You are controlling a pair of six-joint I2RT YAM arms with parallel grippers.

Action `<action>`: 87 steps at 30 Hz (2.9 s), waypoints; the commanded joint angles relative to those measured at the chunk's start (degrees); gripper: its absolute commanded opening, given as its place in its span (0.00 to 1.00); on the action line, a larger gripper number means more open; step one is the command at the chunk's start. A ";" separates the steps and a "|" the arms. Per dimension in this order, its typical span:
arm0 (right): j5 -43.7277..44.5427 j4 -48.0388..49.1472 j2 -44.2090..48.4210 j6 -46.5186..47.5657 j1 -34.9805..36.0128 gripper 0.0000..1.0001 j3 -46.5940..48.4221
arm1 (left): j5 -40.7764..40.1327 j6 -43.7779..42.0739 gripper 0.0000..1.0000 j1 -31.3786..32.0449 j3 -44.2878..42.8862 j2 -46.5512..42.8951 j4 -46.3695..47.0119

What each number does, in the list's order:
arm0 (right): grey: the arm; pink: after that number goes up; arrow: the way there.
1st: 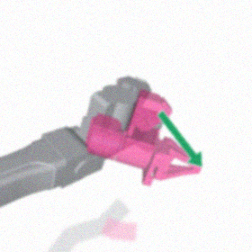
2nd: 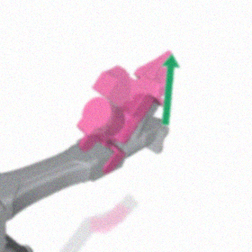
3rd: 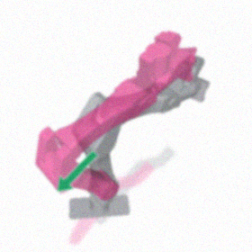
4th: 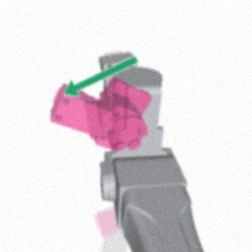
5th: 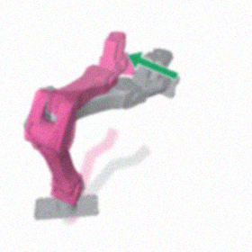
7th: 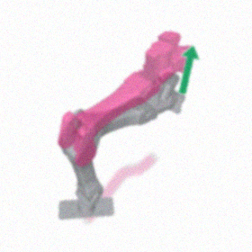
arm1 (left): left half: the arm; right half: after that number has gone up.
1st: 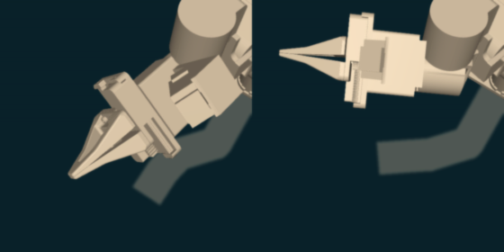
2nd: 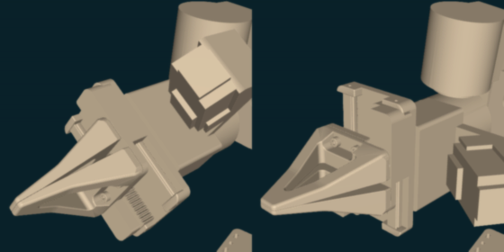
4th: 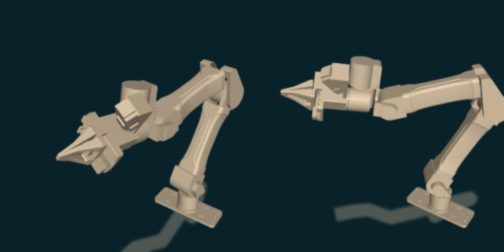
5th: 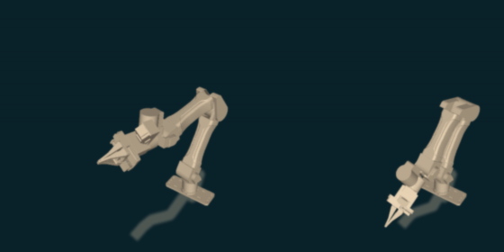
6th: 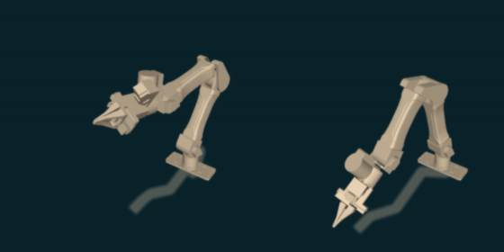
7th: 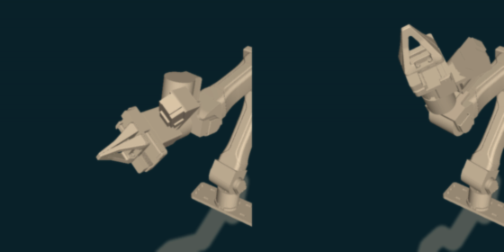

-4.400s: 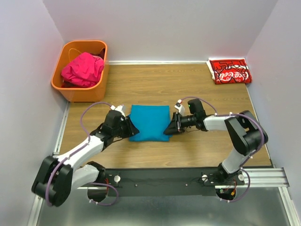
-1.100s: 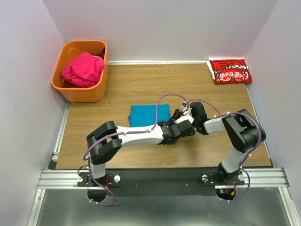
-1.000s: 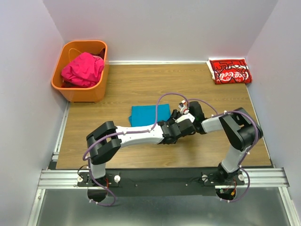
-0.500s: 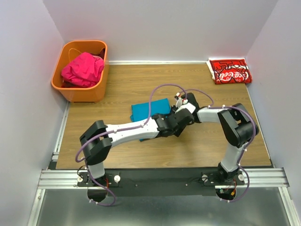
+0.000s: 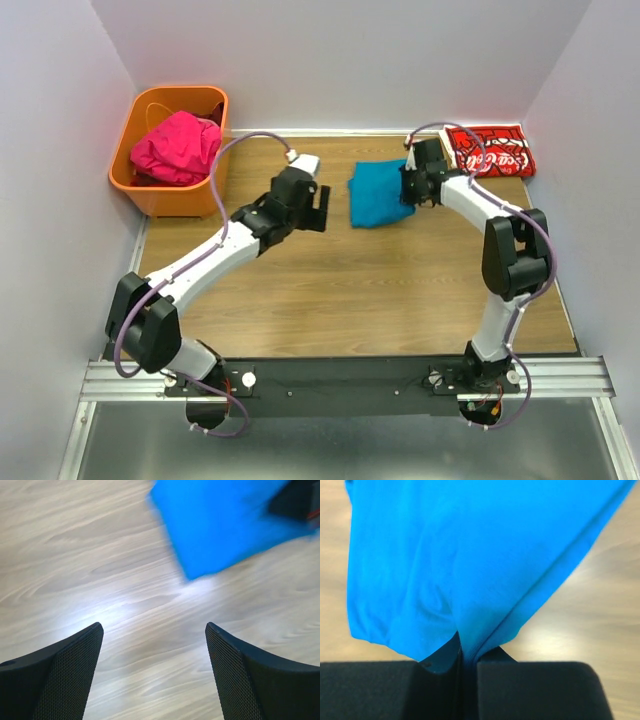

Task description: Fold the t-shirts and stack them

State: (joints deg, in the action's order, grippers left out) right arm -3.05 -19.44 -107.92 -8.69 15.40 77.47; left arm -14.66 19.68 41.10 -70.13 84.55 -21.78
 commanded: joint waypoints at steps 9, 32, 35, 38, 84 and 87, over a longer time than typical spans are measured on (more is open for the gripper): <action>20.72 -5.08 -14.77 24.41 -8.54 0.00 25.52 | 17.46 0.18 0.91 -17.10 16.25 -5.63 4.12; 13.59 -5.08 -30.68 32.77 -26.21 0.00 51.46 | 22.56 -0.61 0.91 -18.78 12.30 4.04 1.04; 13.68 -4.99 -33.58 32.16 -27.09 0.00 53.74 | 23.61 -0.61 0.91 -18.78 11.95 5.00 0.60; 14.30 -4.73 -36.48 30.66 -27.88 0.01 56.38 | 24.41 -0.43 0.91 -18.78 11.33 5.71 0.25; -10.20 -2.00 25.01 -9.84 -31.31 1.00 6.67 | -4.76 3.86 0.92 -18.78 10.36 -22.75 -1.07; -9.19 -1.83 37.92 -10.82 -30.52 1.00 -5.46 | -8.18 5.10 0.92 -18.78 12.03 -28.63 -1.24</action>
State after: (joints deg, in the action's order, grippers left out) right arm -6.22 -18.09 -80.27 -13.37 -15.49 85.19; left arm -15.16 22.50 22.57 -59.37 61.63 -22.83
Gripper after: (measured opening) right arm 0.997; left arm 0.917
